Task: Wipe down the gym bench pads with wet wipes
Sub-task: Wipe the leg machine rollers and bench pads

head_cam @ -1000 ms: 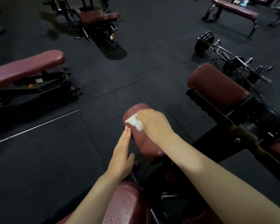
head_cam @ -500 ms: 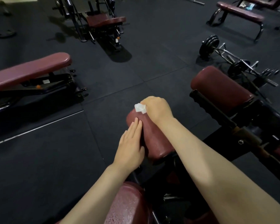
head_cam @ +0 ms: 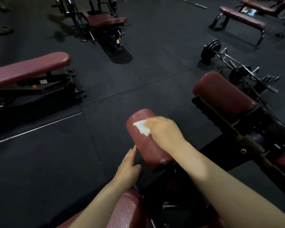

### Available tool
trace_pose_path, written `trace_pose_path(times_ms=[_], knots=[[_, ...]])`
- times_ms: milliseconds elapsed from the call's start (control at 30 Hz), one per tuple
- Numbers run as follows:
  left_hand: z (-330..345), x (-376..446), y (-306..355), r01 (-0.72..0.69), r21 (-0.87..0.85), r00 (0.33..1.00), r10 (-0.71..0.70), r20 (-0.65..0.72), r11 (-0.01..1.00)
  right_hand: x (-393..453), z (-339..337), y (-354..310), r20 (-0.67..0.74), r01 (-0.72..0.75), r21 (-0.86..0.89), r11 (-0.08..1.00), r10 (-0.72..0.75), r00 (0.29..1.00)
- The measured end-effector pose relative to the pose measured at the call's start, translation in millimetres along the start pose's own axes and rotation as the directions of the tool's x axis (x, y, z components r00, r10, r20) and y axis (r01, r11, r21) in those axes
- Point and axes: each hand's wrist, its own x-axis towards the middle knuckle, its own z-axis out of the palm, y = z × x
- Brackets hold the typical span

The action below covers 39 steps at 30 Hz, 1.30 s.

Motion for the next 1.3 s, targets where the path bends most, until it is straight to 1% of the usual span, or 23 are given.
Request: trace_pose_path(times_ms=[67, 100, 133, 200, 267, 333, 400, 500, 600, 667, 767, 800, 833, 900, 967, 1033, 1067, 1100, 1167, 1233, 1267, 1300], knots=[[-1, 0, 0, 0.026, -0.036, 0.999, -0.027, -0.039, 0.999, 61, 11, 3, 0.195, -0.016, -0.135, 0.991, 0.043, 0.98], [-4, 0, -1, 0.035, -0.046, 0.998, -0.037, -0.058, 0.998, 81, 16, 3, 0.262, -0.015, -0.188, 0.982, 0.065, 0.963], [-7, 0, 0, 0.033, -0.046, 0.996, -0.036, -0.08, 0.998, 92, 20, 4, 0.29, -0.013, -0.213, 0.977, 0.076, 0.954], [-15, -2, 4, -0.036, 0.014, 0.991, 0.037, -0.127, 0.999, 90, 23, 4, 0.28, -0.036, -0.203, 0.979, 0.093, 0.956], [-21, -4, 13, -0.174, 0.136, 0.97, 0.194, -0.149, 0.975, 65, 21, 0, 0.254, -0.07, -0.152, 0.986, 0.108, 0.961], [-24, -3, 23, -0.28, 0.238, 0.939, 0.317, -0.134, 0.93, 28, 15, -3, 0.227, -0.115, -0.067, 0.991, 0.128, 0.965], [-24, 0, 30, -0.329, 0.284, 0.925, 0.368, -0.093, 0.9, -11, 3, -7, 0.197, -0.12, 0.0, 0.993, 0.117, 0.973], [-20, 3, 33, -0.331, 0.319, 0.929, 0.365, -0.055, 0.888, -50, -10, -11, 0.189, -0.143, 0.051, 0.988, 0.131, 0.973], [-18, 3, 33, -0.291, 0.34, 0.941, 0.331, -0.066, 0.894, -71, -18, -13, 0.188, -0.197, 0.093, 0.976, 0.177, 0.966], [-18, 2, 35, -0.288, 0.333, 0.943, 0.327, -0.064, 0.898, -84, -21, -16, 0.192, -0.223, 0.125, 0.967, 0.197, 0.961], [-17, -3, 39, -0.294, 0.321, 0.941, 0.332, -0.071, 0.9, -107, -22, -19, 0.195, -0.266, 0.128, 0.955, 0.239, 0.951], [-17, -6, 39, -0.295, 0.321, 0.94, 0.334, -0.074, 0.9, -115, -24, -18, 0.181, -0.296, 0.16, 0.942, 0.267, 0.947], [-17, -9, 38, -0.296, 0.322, 0.939, 0.335, -0.072, 0.899, -122, -27, -16, 0.164, -0.335, 0.227, 0.914, 0.304, 0.939], [-16, -17, 34, -0.292, 0.327, 0.945, 0.324, -0.047, 0.899, -136, -34, -13, 0.129, -0.407, 0.382, 0.83, 0.388, 0.913], [-15, -28, 27, -0.274, 0.327, 0.956, 0.295, -0.014, 0.904, -148, -41, -10, 0.073, -0.461, 0.494, 0.737, 0.493, 0.867], [-12, -42, 21, -0.257, 0.325, 0.963, 0.271, 0.002, 0.91, -157, -48, -10, 0.068, -0.495, 0.603, 0.626, 0.577, 0.814], [-11, -50, 19, -0.259, 0.31, 0.962, 0.273, -0.004, 0.915, -160, -51, -11, 0.097, -0.505, 0.644, 0.575, 0.593, 0.799], [-9, -60, 18, -0.271, 0.278, 0.958, 0.287, -0.015, 0.921, -163, -53, -14, 0.131, -0.504, 0.675, 0.539, 0.585, 0.801], [-4, -81, 21, -0.324, 0.154, 0.943, 0.332, -0.028, 0.933, -168, -58, -23, 0.197, -0.474, 0.742, 0.475, 0.522, 0.83], [5, -104, 27, -0.364, -0.074, 0.931, 0.366, 0.009, 0.928, -173, -61, -36, 0.248, -0.449, 0.786, 0.425, 0.449, 0.858], [10, -115, 29, -0.358, -0.201, 0.928, 0.371, 0.029, 0.912, -176, -61, -41, 0.269, -0.457, 0.784, 0.421, 0.432, 0.861], [15, -126, 30, -0.344, -0.293, 0.929, 0.368, 0.031, 0.892, -179, -60, -47, 0.293, -0.471, 0.776, 0.419, 0.422, 0.858]])
